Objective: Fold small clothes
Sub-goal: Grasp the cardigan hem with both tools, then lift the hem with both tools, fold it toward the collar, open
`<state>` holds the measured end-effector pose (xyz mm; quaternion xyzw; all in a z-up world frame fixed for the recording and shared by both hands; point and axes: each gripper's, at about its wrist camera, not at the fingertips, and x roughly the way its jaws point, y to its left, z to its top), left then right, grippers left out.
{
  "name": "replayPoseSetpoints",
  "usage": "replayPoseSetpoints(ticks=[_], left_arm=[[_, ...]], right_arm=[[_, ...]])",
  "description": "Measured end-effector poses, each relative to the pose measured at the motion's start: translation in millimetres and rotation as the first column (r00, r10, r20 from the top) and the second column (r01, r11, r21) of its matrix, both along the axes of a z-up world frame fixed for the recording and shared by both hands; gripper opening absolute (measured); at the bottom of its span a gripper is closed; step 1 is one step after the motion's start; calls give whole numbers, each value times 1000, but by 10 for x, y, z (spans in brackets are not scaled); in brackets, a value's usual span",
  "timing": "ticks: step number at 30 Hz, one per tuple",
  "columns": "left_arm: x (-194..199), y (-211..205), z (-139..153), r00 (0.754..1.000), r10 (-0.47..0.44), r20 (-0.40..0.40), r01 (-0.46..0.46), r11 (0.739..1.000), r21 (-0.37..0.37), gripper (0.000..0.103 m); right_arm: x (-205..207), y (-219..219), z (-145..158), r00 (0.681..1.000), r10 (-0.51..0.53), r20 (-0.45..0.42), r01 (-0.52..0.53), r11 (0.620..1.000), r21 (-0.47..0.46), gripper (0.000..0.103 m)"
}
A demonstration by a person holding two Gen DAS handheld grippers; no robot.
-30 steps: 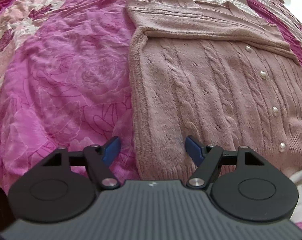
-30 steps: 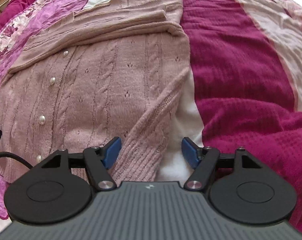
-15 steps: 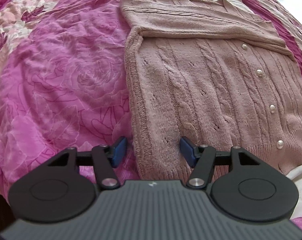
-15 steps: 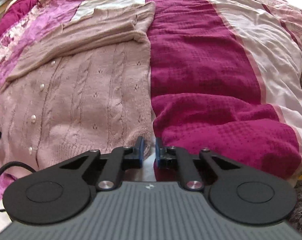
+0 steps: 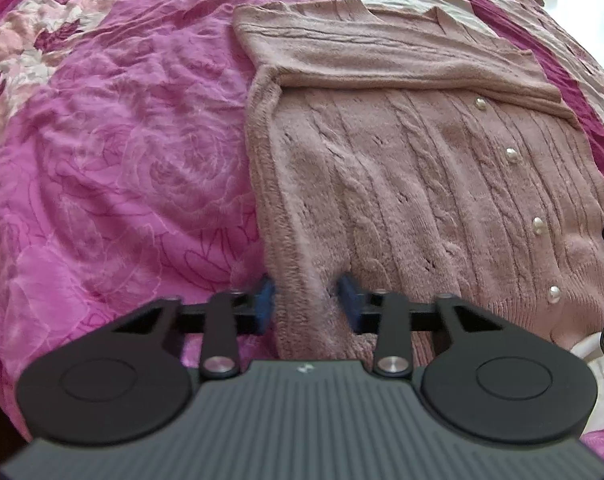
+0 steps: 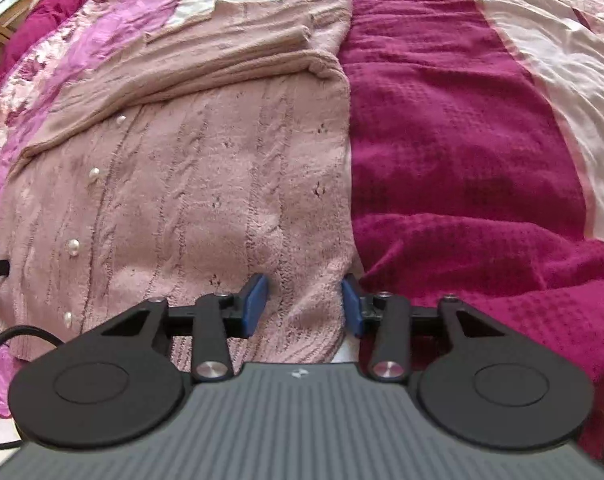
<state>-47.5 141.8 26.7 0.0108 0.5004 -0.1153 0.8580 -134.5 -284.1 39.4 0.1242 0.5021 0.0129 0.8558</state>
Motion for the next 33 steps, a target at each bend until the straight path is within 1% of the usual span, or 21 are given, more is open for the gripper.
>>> replayPoseSetpoints(ticks=[1, 2, 3, 7, 11, 14, 17, 20, 21, 25, 28, 31, 33], left_arm=[[11, 27, 12, 1000, 7, 1, -7, 1000, -13, 23], [22, 59, 27, 1000, 13, 0, -13, 999, -38, 15], [32, 95, 42, 1000, 22, -2, -22, 997, -69, 13], [57, 196, 95, 998, 57, 3, -56, 985, -164, 12], [85, 246, 223, 995, 92, 36, -80, 966, -246, 11], [126, 272, 369, 991, 109, 74, -82, 952, -295, 11], [215, 288, 459, 988, 123, 96, -87, 943, -322, 11], [317, 284, 518, 979, 162, 124, -114, 938, -329, 11], [344, 316, 533, 975, 179, 129, -127, 932, -339, 11], [467, 409, 568, 956, 259, 134, -187, 897, -400, 11], [566, 452, 553, 939, 317, 137, -234, 875, -423, 11], [695, 474, 484, 922, 367, 126, -283, 857, -431, 11], [788, 470, 415, 914, 388, 119, -310, 856, -414, 11]], right_arm=[[-2, -27, 0, 1000, 2, 6, -2, 1000, 28, 24], [-1, -39, 1, 1000, -2, 14, 1, 999, 44, 16], [-18, -60, 25, 999, -3, 41, 1, 998, 61, 11], [-74, -133, 168, 987, -6, 158, -16, 991, 135, 9], [-22, -240, 271, 971, -47, 233, 0, 980, 197, 8], [24, -343, 319, 955, -99, 281, 25, 966, 256, 8], [107, -431, 348, 932, -152, 329, 51, 954, 295, 7], [217, -489, 347, 911, -198, 361, 73, 941, 331, 5], [263, -495, 352, 903, -211, 374, 80, 938, 337, 5], [422, -504, 385, 875, -248, 415, 99, 932, 348, 5], [540, -518, 384, 852, -292, 435, 134, 924, 358, 5], [666, -525, 317, 832, -346, 434, 192, 913, 360, 5], [747, -519, 244, 826, -368, 427, 229, 911, 342, 5]])
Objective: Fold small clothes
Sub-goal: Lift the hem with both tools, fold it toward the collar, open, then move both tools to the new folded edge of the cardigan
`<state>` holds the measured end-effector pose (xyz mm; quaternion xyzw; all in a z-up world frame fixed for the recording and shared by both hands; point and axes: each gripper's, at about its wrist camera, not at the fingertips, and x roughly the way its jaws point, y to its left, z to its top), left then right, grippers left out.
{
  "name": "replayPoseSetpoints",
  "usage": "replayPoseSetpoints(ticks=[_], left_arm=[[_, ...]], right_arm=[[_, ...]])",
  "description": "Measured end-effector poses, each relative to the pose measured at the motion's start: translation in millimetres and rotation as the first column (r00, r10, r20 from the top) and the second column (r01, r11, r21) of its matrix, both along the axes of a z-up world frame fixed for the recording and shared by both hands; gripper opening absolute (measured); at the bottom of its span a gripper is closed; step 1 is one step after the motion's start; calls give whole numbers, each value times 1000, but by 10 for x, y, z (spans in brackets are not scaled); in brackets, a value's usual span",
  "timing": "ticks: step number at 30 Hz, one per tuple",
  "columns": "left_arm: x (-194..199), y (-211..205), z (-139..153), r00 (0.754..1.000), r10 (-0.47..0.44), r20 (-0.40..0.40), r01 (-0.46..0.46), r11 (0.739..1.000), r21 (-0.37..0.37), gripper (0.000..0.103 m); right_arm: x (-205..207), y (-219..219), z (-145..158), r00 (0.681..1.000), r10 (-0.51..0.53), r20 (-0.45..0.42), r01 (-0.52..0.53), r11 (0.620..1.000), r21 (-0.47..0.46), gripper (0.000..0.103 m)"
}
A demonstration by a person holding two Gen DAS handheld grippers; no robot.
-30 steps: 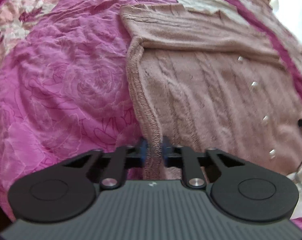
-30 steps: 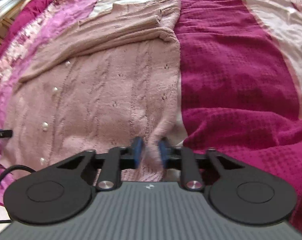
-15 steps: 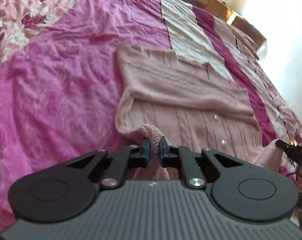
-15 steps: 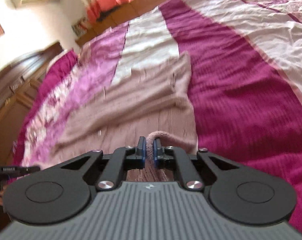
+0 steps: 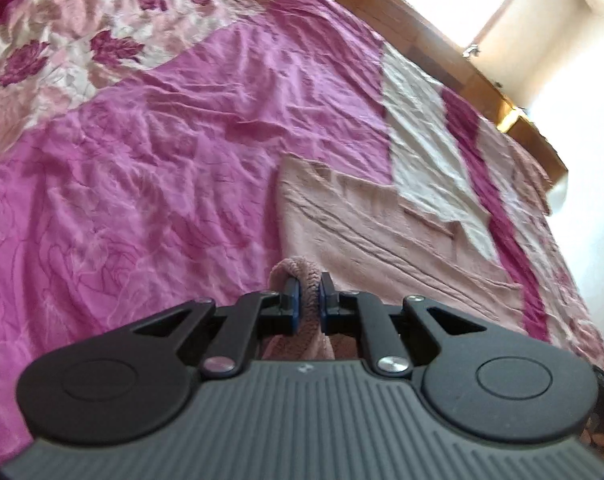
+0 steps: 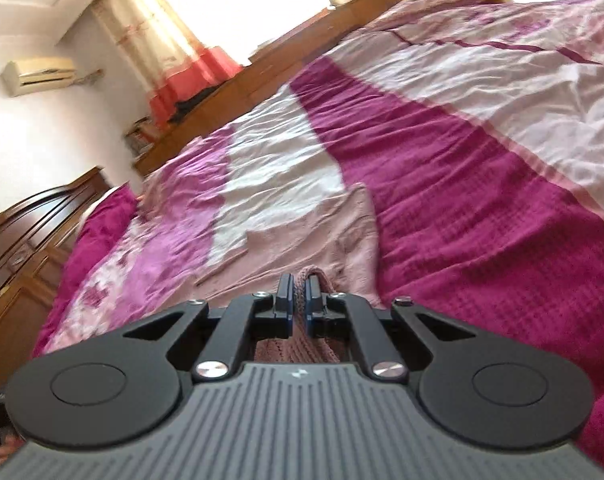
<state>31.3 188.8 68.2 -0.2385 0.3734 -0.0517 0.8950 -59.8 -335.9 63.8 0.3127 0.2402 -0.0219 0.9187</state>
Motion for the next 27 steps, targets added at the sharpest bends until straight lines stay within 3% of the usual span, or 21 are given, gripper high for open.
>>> replayPoseSetpoints(ticks=[8, 15, 17, 22, 24, 27], left_arm=[[237, -80, -320, 997, 34, -64, -30, 997, 67, 13], [224, -142, -299, 998, 10, -56, -4, 995, 100, 17], [186, -158, -265, 999, -9, -51, 15, 994, 111, 21], [12, -239, -173, 997, -42, -62, 53, 981, 188, 50], [-53, -255, -175, 995, -55, -80, 71, 975, 210, 51], [-141, -217, -219, 990, -74, -119, 93, 982, 166, 51]], right_arm=[[201, 42, -419, 994, -63, -85, 56, 995, -82, 6], [190, 88, -435, 995, -52, -81, 42, 993, -113, 8], [148, 95, -414, 996, -48, -77, 41, 994, -101, 15], [-23, 137, -313, 997, -33, -63, 27, 994, -103, 28], [-80, 142, -263, 998, -22, -65, 14, 994, -110, 36], [-187, 153, -186, 998, -9, -64, 2, 993, -122, 50]])
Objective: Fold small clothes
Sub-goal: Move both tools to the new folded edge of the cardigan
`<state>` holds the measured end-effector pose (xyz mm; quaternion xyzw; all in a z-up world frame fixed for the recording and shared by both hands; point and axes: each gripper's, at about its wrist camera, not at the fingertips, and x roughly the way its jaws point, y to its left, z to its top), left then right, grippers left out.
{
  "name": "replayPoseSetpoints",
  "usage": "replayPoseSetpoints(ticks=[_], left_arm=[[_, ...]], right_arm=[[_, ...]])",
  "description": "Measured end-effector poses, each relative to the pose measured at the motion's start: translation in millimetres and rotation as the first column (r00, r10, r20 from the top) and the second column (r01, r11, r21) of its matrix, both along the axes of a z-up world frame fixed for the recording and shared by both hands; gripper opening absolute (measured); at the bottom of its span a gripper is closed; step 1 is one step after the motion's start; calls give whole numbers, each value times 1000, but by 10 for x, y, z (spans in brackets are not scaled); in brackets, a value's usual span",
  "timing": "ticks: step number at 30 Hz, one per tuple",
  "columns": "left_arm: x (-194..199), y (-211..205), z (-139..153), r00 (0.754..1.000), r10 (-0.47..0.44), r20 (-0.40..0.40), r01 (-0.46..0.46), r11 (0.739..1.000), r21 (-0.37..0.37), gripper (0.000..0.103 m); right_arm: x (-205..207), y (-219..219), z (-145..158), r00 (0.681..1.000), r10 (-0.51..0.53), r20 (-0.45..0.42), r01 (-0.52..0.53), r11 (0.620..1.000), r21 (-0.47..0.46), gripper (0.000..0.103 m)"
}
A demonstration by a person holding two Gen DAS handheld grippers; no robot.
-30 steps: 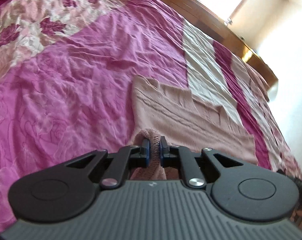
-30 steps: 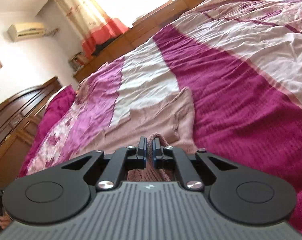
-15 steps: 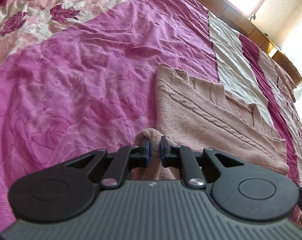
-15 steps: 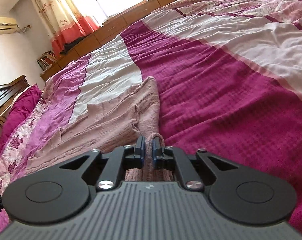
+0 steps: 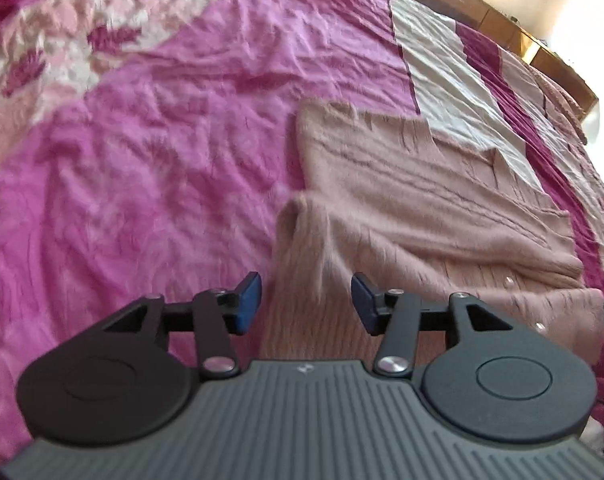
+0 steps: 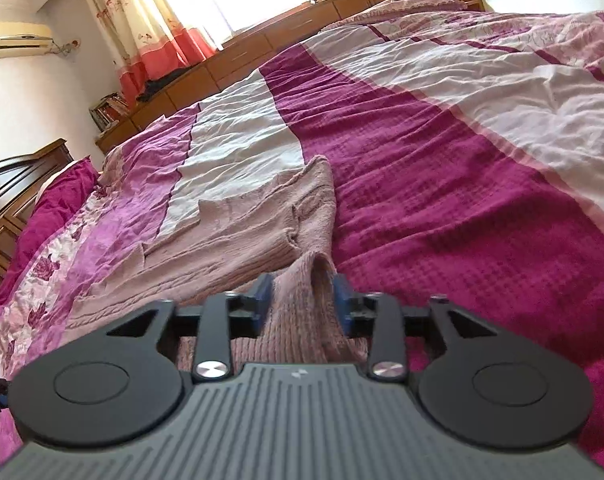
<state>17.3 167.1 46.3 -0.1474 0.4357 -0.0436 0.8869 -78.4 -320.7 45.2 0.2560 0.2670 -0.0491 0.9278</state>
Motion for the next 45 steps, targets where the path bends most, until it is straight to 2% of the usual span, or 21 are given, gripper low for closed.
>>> replayPoseSetpoints(ticks=[2, 5, 12, 22, 36, 41, 44, 45], left_arm=[[-53, 27, -40, 1000, 0, -21, -1, 999, -33, 52], [-98, 6, -75, 999, -18, -37, 17, 999, -29, 52], [-107, -96, -150, 996, -73, -59, 71, 997, -30, 55], [-172, -174, -155, 989, -131, -63, 131, 991, -5, 55], [-232, -223, -158, 984, -151, -89, 148, 988, -46, 55], [-224, -240, -187, 986, -143, -87, 139, 989, -48, 54], [-225, -252, -196, 986, -149, -78, 146, 988, -43, 46], [-223, -257, -202, 986, -150, -79, 147, 988, -40, 41]], right_arm=[[-61, 12, 39, 1000, 19, -3, -19, 1000, -6, 56], [-125, 46, 45, 999, 46, -24, -47, 999, -16, 62], [-131, 182, -65, 989, 117, -87, -119, 993, -20, 62], [-115, 216, -72, 982, 164, -91, -165, 986, 0, 62], [-16, 248, -174, 975, 196, -109, -196, 981, 7, 61], [14, 244, -220, 973, 198, -116, -198, 980, 12, 61], [36, 259, -224, 972, 199, -121, -200, 980, 3, 61], [36, 261, -225, 972, 199, -121, -201, 980, 1, 61]])
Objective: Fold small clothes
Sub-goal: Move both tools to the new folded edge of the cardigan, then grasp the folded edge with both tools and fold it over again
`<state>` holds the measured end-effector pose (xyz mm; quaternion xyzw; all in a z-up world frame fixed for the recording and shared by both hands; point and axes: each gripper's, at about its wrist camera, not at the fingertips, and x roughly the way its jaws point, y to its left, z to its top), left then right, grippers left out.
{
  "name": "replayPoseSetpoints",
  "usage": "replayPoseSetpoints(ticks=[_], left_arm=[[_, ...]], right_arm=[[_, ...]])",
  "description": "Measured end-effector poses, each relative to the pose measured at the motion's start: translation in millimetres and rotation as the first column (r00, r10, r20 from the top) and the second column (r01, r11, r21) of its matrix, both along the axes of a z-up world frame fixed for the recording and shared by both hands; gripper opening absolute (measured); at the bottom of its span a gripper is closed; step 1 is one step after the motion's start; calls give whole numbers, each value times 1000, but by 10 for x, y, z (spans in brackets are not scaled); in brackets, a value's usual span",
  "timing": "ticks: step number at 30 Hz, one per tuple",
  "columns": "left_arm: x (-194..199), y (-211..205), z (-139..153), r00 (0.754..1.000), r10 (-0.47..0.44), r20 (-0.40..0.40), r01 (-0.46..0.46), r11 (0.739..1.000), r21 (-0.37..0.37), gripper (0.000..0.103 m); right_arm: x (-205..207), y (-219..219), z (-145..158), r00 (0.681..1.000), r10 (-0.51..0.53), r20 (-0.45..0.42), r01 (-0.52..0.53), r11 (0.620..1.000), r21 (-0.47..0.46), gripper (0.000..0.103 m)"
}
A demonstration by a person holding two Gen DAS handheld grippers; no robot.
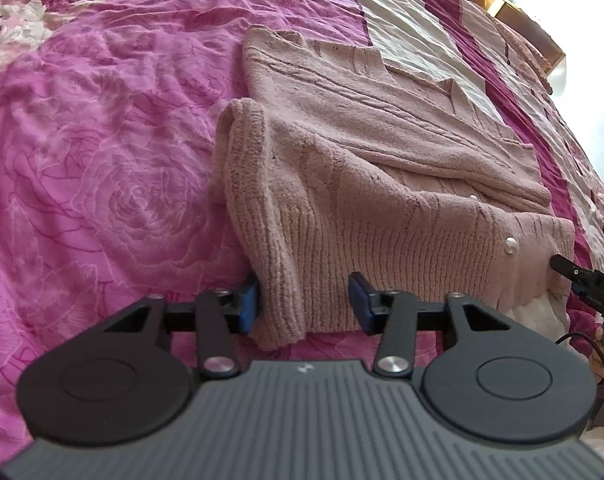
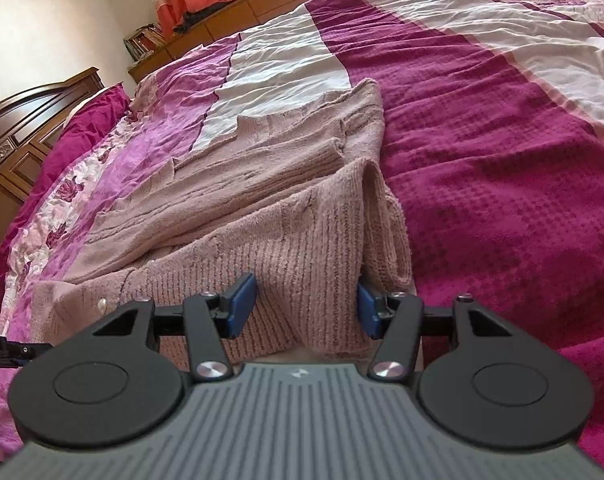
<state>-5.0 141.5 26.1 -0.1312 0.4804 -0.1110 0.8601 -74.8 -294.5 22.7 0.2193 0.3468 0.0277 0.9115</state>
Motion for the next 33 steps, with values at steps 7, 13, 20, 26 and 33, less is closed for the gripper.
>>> replayPoseSetpoints(ticks=[7, 13, 20, 26, 33], left_arm=[[16, 8, -22, 1000, -5, -1, 5, 1000, -28, 23], [135, 99, -103, 1000, 18, -18, -19, 995, -94, 23], [73, 101, 71, 998, 20, 66, -13, 994, -107, 13], [46, 123, 331, 988, 44, 150, -21, 987, -158, 13], [172, 167, 585, 974, 93, 207, -53, 981, -187, 12]], right_arm=[[-23, -18, 17, 1000, 7, 7, -7, 1000, 0, 35], [28, -47, -6, 1000, 25, -5, -25, 999, 24, 33], [41, -43, 75, 998, 58, 17, -59, 997, 55, 16], [-26, -51, 336, 991, 60, 118, -73, 992, 105, 14], [-5, -174, 633, 980, 13, 200, -56, 976, 211, 14]])
